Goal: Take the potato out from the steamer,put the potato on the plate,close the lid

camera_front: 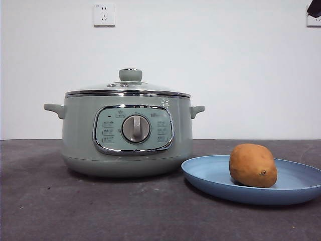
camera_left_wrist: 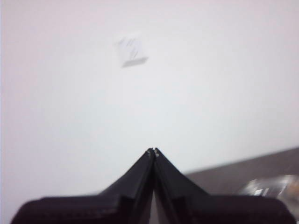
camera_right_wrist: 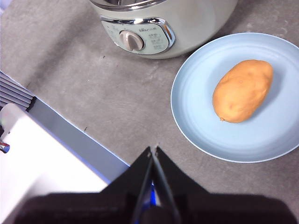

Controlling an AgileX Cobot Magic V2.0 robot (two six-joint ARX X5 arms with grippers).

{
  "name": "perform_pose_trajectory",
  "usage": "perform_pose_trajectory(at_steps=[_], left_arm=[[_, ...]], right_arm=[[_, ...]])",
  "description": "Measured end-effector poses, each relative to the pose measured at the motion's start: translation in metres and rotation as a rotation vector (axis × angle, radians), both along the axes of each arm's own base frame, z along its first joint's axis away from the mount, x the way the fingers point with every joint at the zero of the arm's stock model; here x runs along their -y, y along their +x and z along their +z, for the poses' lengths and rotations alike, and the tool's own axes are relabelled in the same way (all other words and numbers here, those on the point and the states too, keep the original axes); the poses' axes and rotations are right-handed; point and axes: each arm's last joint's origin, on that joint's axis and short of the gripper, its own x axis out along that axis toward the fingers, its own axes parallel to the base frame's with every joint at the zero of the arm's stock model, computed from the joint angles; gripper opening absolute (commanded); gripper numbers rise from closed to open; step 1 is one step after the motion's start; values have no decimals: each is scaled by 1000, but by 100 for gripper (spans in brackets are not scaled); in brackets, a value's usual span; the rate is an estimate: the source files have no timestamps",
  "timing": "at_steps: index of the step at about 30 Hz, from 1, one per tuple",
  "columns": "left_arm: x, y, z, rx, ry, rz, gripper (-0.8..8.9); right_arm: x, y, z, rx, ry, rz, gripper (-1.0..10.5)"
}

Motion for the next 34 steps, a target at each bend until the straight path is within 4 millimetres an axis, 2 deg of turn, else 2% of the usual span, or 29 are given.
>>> perform_pose_trajectory(at_steps=[7, 14, 22, 34], left_arm=[[-6, -8, -90, -121, -40, 146, -3], [-7, -12, -144, -169, -83, 165, -3], [-7, -13, -173, -259, -86, 169, -3], [-6, -16, -184, -367, -92, 119, -3]], right_arm=[[0, 0, 0, 0, 0, 0, 2], [0, 0, 0, 0, 0, 0, 2], [0, 0, 0, 0, 0, 0, 2], [0, 0, 0, 0, 0, 0, 2]])
